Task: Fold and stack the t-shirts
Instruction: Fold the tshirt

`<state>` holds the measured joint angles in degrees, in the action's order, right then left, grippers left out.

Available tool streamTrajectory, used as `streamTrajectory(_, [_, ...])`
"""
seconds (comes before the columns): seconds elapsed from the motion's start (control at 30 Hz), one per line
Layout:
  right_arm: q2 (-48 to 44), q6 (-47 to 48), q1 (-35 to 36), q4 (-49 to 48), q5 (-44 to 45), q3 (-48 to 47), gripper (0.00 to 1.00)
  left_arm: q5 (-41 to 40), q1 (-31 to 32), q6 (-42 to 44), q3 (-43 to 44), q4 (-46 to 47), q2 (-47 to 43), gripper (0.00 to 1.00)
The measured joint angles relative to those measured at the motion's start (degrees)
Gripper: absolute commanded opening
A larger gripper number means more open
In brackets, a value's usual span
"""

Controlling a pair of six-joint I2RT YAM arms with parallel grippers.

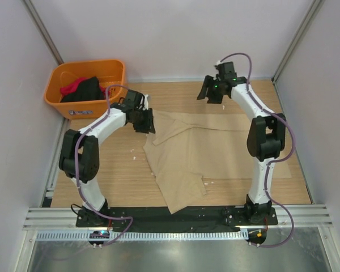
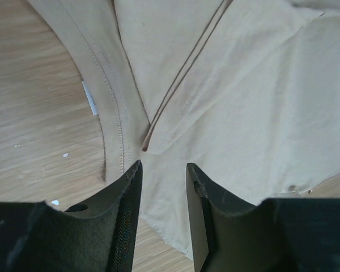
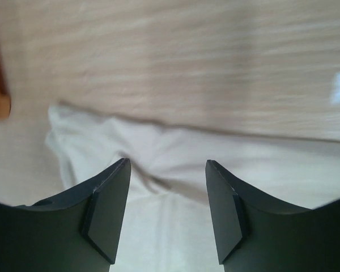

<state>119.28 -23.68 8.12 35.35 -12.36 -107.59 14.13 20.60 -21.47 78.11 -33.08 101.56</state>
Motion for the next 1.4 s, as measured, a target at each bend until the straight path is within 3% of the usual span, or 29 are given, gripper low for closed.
streamTrajectory(0.27, [5.5,1.3,9.4,0.8,-7.1,0.7,0.66,2.3,0.0,-2.2,-1.7,1.5,6.0,0.45])
streamTrajectory(0.57, [14.9,4.7,10.4,2.1,-10.4,-3.8,0.63,2.6,0.0,-4.1,-1.7,2.6,8.6,0.45])
streamTrajectory(0.7, [16.4,5.0,10.8,2.0,-11.6,-5.1,0.59,3.1,0.0,-4.8,-1.7,2.8,8.8,0.39])
streamTrajectory(0.93, [16.5,5.1,11.8,1.9,-12.0,-5.4,0.58,4.0,0.2,-5.4,-1.7,2.8,10.4,0.37])
streamTrajectory(1.1, [16.5,4.9,12.0,1.7,-12.0,-5.4,0.57,4.0,0.4,-5.4,-1.7,2.8,11.0,0.24])
streamTrajectory(1.23, [16.5,3.9,12.0,1.3,-11.9,-5.4,0.56,3.9,0.4,-5.4,-1.7,2.6,11.1,0.0])
streamTrajectory(1.4, [16.5,2.7,11.9,1.0,-11.7,-5.3,0.56,3.5,0.4,-5.3,-1.7,1.4,10.7,0.0])
